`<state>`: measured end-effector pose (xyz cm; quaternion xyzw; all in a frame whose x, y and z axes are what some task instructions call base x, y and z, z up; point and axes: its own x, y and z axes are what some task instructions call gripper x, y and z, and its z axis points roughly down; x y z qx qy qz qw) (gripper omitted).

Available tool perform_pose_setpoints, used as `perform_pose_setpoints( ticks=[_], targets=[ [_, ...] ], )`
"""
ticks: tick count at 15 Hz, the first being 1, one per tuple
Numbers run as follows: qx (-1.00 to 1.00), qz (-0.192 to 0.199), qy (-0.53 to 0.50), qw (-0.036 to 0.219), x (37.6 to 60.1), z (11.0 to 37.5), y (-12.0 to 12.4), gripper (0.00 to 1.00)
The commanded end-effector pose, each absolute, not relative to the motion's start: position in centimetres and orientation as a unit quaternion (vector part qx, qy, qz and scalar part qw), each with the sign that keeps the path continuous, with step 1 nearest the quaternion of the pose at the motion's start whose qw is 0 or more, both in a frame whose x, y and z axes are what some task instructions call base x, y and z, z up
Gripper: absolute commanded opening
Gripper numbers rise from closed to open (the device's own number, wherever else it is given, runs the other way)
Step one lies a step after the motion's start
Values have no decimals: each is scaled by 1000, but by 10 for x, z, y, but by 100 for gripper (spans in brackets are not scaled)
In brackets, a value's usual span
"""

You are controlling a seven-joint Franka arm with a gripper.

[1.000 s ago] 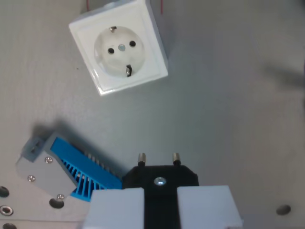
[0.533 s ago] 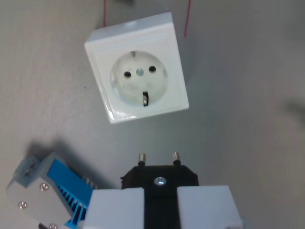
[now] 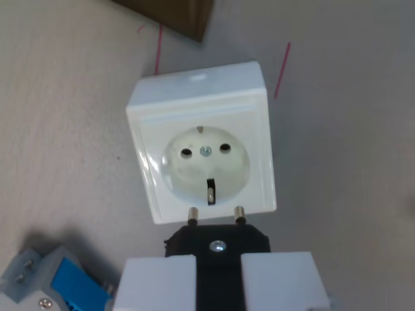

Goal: Move above the white socket

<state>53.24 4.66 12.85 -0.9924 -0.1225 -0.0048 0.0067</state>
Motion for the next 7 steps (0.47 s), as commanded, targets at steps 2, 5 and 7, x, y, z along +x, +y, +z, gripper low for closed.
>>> perform_pose_setpoints(
  ticks=[2,5,7],
  targets=[
    [-985,-8,-169,15,541,118,51,0],
    [-986,-8,-168,14,542,112,52,0],
    [-986,-6,-165,13,543,110,53,0]
  ],
)
